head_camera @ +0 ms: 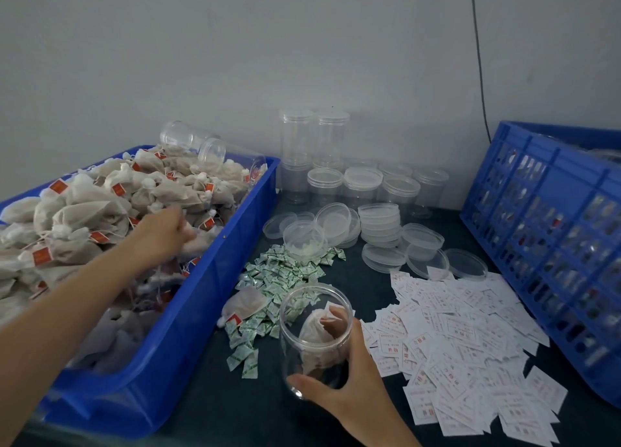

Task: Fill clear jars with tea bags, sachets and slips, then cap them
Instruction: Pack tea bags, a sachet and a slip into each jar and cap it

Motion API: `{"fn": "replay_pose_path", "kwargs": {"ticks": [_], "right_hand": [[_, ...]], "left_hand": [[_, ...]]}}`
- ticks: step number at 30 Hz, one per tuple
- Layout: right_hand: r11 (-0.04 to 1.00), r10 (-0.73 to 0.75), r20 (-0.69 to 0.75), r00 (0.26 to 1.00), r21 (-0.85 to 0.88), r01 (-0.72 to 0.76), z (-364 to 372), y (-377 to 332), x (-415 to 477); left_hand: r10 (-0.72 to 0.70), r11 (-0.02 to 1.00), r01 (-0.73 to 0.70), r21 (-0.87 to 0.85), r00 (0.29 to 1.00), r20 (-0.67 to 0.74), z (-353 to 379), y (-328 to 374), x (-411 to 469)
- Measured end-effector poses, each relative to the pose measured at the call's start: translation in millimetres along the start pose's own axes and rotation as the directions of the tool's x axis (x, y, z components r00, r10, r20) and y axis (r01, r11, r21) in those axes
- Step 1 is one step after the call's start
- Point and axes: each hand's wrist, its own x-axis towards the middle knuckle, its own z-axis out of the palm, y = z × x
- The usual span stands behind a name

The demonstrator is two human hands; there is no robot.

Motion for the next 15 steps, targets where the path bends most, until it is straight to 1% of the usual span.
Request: {"fn": "replay_pose_path", "kwargs": {"ticks": [1, 4, 6, 7, 9, 11, 13, 14, 15], "right_hand": [[1.0, 0.0, 0.0, 1.0, 0.0, 0.0, -0.1, 0.1, -0.2], [1.0, -0.001, 0.001, 1.0, -0.001, 0.001, 0.0, 0.3, -0.5], [1.0, 0.001, 0.003, 1.0, -0.002, -0.001, 0.0, -0.4, -0.9], [1.0, 0.001, 0.003, 1.0, 0.0, -0.001, 0.0, -0.7, -1.0], [1.0, 0.0, 0.004, 1.0, 0.006, 0.0, -0.3, -0.8, -1.4], [1.0, 0.0, 0.003, 1.0, 0.013, 0.0, -0.4, -1.2, -1.4], [1.0, -0.004, -0.002, 1.0, 0.016, 0.004, -0.3, -2.3, -0.6], [1.0, -0.008, -0.002, 1.0, 0.016, 0.008, -0.2, -2.7, -0.1], [1.0, -0.014, -0.002, 1.0, 0.015, 0.015, 0.0, -2.9, 0.2]], "left_hand": [[0.023, 0.998, -0.025, -0.056, 0.999, -0.046, -5.0, 4.6, -1.5], [0.116, 0.981, -0.137, -0.138, 0.982, -0.148, -19.9, 24.7, -8.8], [0.172, 0.948, -0.203, -0.243, 0.975, -0.143, -25.4, 44.3, -18.0], [0.202, 0.926, -0.227, -0.302, 0.973, -0.113, -26.7, 55.2, -24.7], [0.29, 0.867, -0.266, -0.421, 0.957, -0.007, -24.9, 77.3, -42.5], [0.41, 0.809, -0.283, -0.515, 0.9, 0.15, -19.4, 96.1, -63.8], [0.516, 0.795, -0.329, -0.509, 0.808, 0.284, -10.5, 109.5, -80.2], [0.543, 0.802, -0.363, -0.475, 0.774, 0.325, -4.8, 113.1, -84.9], [0.551, 0.814, -0.4, -0.421, 0.762, 0.341, 0.2, 114.2, -87.2]]}}
